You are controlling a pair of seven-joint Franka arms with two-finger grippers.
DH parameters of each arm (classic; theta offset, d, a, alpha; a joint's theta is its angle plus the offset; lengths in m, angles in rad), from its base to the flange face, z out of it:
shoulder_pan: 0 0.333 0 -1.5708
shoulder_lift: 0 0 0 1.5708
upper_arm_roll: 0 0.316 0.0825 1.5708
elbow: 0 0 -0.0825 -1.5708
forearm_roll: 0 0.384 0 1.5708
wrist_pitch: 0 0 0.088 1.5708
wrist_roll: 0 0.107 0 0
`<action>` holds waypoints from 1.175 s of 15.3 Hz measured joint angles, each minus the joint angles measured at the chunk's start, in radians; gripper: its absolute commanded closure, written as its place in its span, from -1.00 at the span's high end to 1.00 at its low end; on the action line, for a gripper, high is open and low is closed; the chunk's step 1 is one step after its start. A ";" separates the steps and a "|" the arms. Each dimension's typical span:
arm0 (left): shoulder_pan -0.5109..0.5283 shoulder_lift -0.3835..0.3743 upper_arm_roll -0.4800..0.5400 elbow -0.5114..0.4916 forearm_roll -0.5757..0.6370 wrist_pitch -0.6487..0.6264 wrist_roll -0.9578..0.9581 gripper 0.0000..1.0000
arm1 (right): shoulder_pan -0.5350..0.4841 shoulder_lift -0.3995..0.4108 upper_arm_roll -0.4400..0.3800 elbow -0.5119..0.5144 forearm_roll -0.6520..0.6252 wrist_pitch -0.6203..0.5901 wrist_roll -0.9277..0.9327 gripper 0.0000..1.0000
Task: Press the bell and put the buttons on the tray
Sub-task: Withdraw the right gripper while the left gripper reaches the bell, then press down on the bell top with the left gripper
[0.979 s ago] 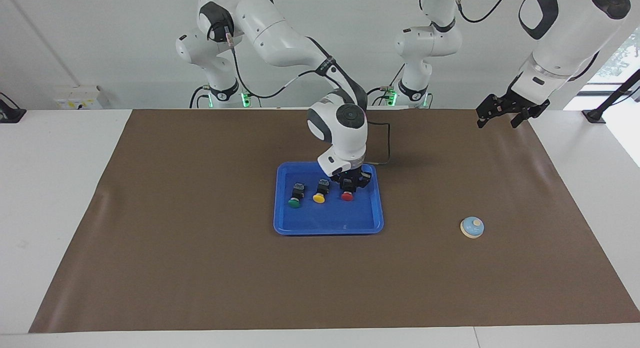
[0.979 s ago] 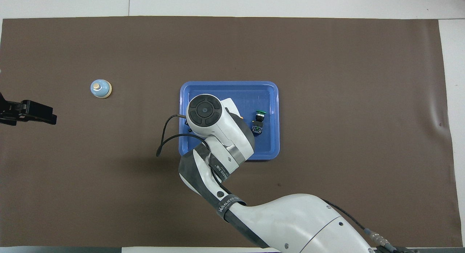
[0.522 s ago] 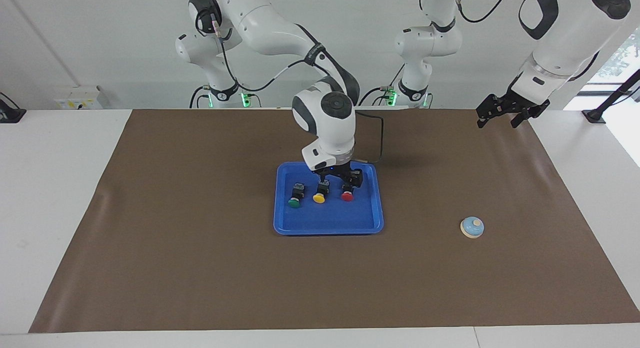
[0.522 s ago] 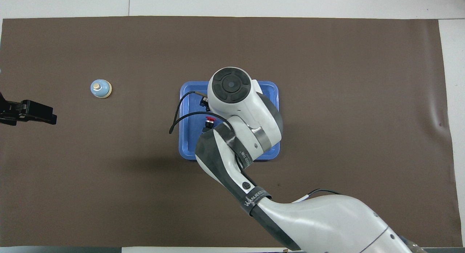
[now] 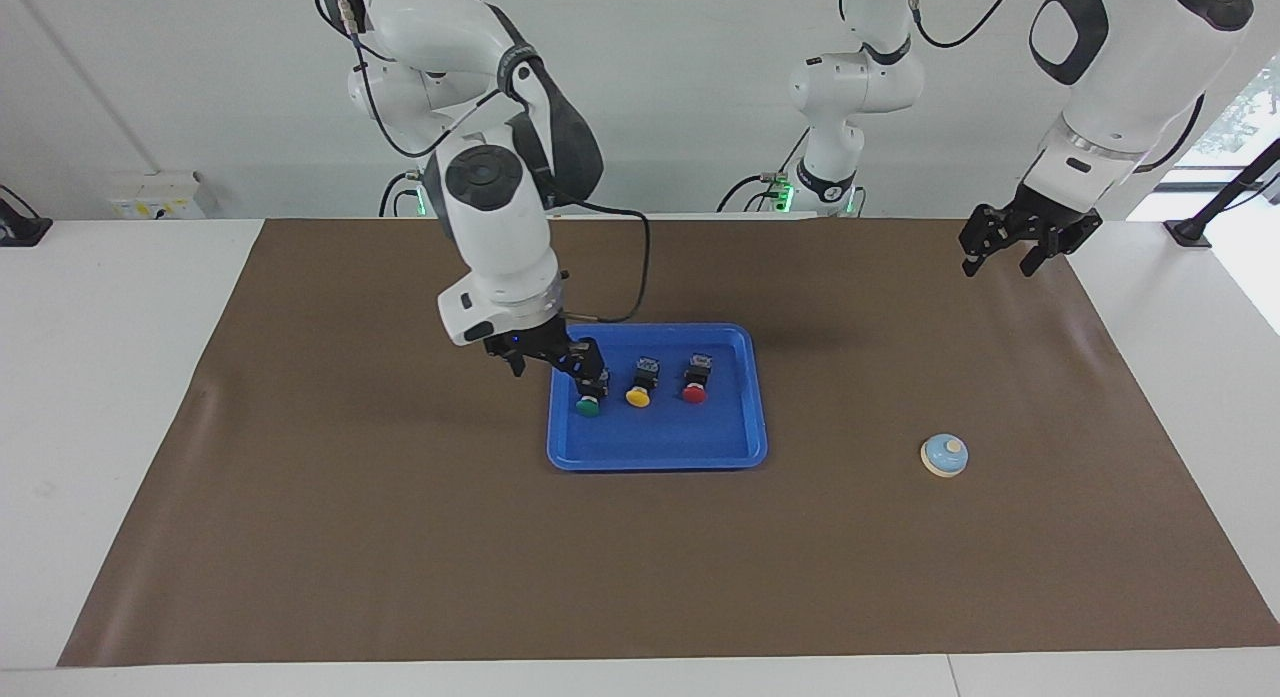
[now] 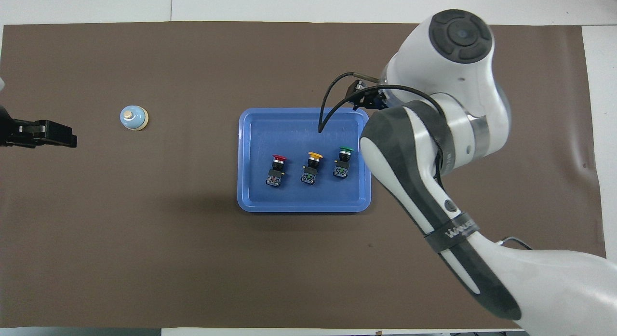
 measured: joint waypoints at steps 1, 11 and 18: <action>0.000 0.008 0.000 -0.024 0.000 0.054 0.000 -1.00 | -0.038 -0.008 0.000 0.000 0.000 -0.022 -0.075 1.00; -0.003 0.416 0.001 -0.017 0.000 0.513 -0.001 -1.00 | -0.265 -0.103 -0.002 0.000 -0.004 -0.163 -0.548 1.00; 0.001 0.455 0.009 0.001 0.001 0.515 -0.001 -1.00 | -0.345 -0.301 0.001 -0.011 -0.079 -0.371 -0.654 1.00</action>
